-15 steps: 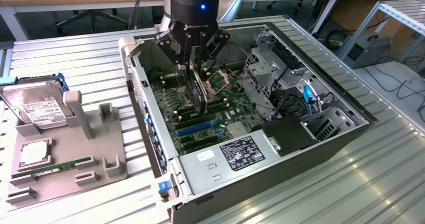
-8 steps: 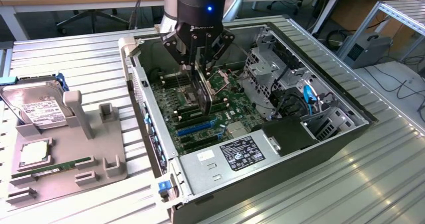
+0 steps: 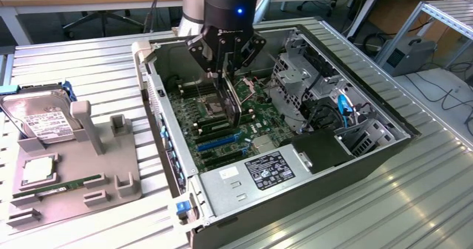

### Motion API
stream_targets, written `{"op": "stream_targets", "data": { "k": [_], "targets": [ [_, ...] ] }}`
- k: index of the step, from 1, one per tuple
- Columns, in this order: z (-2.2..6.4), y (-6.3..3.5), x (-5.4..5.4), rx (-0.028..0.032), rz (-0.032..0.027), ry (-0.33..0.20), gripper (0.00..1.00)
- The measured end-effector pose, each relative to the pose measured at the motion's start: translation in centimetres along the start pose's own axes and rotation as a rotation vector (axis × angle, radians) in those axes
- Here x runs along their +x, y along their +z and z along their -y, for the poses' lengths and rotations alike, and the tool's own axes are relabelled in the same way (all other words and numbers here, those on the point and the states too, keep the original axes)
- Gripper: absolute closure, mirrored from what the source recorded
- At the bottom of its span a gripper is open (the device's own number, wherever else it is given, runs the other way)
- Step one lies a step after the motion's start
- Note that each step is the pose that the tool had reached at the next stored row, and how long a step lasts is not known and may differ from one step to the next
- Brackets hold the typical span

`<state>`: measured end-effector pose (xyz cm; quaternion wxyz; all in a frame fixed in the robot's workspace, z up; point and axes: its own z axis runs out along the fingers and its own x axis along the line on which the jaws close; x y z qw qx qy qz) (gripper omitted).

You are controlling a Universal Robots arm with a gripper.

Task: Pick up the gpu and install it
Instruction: 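Pick up the gpu and move the gpu toward the slot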

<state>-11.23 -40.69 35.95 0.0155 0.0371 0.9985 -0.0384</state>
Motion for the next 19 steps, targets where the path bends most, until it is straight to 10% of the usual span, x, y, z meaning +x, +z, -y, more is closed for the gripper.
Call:
{"op": "stream_targets", "data": {
  "k": [19],
  "targets": [
    [-0.23, 0.78, -2.2, 0.0000, 0.0000, 0.000, 0.73]
  ]
}}
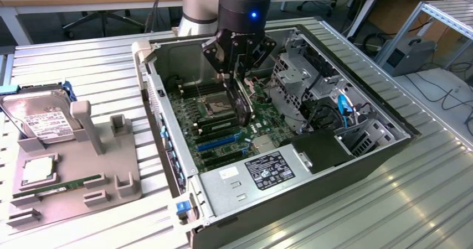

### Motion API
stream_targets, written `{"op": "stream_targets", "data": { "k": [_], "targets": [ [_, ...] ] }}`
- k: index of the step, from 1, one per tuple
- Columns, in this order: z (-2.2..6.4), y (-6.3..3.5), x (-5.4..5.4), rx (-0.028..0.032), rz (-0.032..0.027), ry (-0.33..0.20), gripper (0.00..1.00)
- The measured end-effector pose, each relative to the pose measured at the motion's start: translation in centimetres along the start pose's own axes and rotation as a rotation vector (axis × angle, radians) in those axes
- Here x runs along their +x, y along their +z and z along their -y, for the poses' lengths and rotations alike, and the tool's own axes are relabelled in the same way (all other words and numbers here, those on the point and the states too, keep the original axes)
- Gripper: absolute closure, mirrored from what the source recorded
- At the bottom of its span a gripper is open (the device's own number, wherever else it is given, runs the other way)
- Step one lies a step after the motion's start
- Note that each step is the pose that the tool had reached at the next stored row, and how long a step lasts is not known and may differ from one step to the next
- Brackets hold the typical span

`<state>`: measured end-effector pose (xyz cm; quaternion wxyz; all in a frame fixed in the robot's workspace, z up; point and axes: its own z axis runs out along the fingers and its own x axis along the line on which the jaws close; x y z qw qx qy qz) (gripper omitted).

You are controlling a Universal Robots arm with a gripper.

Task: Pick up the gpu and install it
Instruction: 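Pick up the gpu and move the gpu toward the slot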

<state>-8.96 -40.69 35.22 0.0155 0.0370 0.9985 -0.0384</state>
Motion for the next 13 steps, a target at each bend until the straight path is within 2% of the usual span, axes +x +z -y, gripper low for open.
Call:
{"op": "stream_targets", "data": {
  "k": [13],
  "targets": [
    [-0.23, 0.78, -2.3, 0.0000, 0.0000, 0.000, 0.73]
  ]
}}
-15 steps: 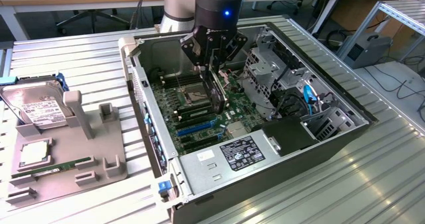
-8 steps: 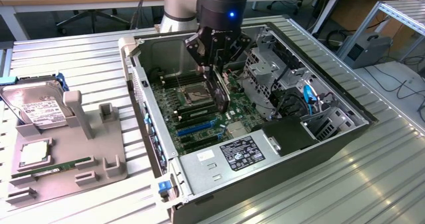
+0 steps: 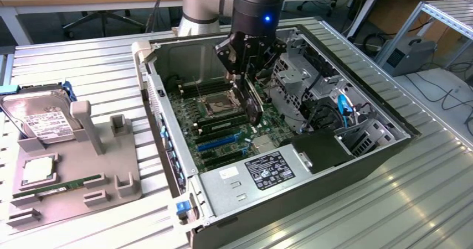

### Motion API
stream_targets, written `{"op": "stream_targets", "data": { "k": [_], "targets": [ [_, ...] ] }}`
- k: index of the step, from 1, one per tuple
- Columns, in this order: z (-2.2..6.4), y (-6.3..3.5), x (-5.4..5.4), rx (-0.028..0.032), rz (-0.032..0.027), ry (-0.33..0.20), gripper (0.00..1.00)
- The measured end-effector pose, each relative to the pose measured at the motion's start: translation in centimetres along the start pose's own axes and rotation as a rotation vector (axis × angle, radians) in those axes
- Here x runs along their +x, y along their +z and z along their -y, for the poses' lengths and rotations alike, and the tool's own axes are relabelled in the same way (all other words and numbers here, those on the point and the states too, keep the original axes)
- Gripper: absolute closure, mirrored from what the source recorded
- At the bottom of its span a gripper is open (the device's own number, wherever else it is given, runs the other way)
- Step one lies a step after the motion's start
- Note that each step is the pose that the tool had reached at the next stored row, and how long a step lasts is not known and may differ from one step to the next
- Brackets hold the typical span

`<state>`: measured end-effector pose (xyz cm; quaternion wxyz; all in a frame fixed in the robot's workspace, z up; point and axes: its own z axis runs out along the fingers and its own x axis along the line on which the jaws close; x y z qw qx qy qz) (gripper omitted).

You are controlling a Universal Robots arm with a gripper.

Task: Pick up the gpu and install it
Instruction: 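Pick up the gpu and move the gpu toward the slot, then insert the gpu into the slot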

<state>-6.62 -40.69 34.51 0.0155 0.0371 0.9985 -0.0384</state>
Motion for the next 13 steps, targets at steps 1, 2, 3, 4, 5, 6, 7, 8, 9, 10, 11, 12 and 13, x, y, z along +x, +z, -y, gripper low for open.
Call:
{"op": "stream_targets", "data": {
  "k": [1, 2, 3, 4, 5, 6, 7, 8, 9, 10, 11, 12, 13],
  "targets": [
    [-0.03, 0.09, -0.3, 0.0000, 0.0000, 0.000, 0.73],
    [-0.08, 0.26, -0.7, 0.0001, 0.0000, 0.000, 0.73],
    [-0.12, 0.42, -1.1, 0.0003, 0.0000, 0.000, 0.73],
    [-0.16, 0.57, -1.5, 0.0005, 0.0000, 0.000, 0.73],
    [-0.21, 0.80, -2.0, 0.0008, 0.0000, 0.000, 0.73],
    [-0.32, 1.19, -3.2, 0.0020, 0.0002, 0.000, 0.73],
    [-0.96, 1.52, -3.4, 0.0064, 0.0004, 0.000, 0.73],
    [-1.51, 1.79, -3.3, 0.0096, 0.0007, 0.000, 0.73],
    [-1.65, 1.89, -3.3, 0.0101, 0.0007, 0.000, 0.73],
    [-1.65, 1.89, -3.3, 0.0101, 0.0007, 0.000, 0.73],
    [-1.65, 1.89, -3.3, 0.0101, 0.0007, 0.000, 0.73],
    [-1.66, 1.90, -3.3, 0.0097, 0.0015, -0.009, 0.73],
    [-1.65, 1.89, -3.3, 0.0082, 0.0053, -0.057, 0.73]
  ]
}}
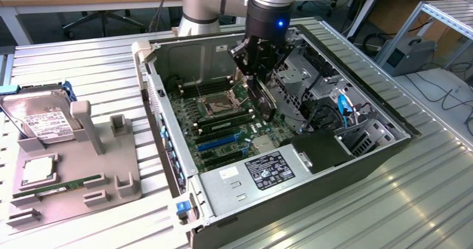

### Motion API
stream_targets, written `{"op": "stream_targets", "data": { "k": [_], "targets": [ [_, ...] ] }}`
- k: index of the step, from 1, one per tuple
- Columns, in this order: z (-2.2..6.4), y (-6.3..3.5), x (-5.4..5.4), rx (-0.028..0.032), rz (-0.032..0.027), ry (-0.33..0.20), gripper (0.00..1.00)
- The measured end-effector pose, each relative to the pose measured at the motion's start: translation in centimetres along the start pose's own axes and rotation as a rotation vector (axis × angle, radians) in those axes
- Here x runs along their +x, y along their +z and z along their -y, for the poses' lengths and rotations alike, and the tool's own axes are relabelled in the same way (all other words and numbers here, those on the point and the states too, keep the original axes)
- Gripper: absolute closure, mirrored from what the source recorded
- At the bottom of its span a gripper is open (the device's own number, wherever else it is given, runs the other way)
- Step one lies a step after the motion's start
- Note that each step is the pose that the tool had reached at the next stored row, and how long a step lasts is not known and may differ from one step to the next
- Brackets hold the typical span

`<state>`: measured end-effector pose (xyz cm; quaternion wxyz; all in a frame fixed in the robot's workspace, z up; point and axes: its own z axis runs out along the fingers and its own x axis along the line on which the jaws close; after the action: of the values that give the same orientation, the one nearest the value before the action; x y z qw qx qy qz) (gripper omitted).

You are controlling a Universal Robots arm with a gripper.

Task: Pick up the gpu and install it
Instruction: 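Insert the gpu into the slot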

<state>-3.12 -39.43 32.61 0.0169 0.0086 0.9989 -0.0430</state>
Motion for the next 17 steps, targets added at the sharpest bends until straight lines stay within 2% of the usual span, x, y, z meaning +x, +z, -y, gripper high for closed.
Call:
{"op": "stream_targets", "data": {
  "k": [1, 3, 17],
  "targets": [
    [0.00, 0.00, 0.00, -0.0012, 0.0030, -0.035, 0.73],
    [0.00, 0.00, 0.00, -0.0025, 0.0060, -0.070, 0.73],
    [0.00, 0.00, 0.00, -0.0039, 0.0094, -0.109, 0.73]
  ]
}}
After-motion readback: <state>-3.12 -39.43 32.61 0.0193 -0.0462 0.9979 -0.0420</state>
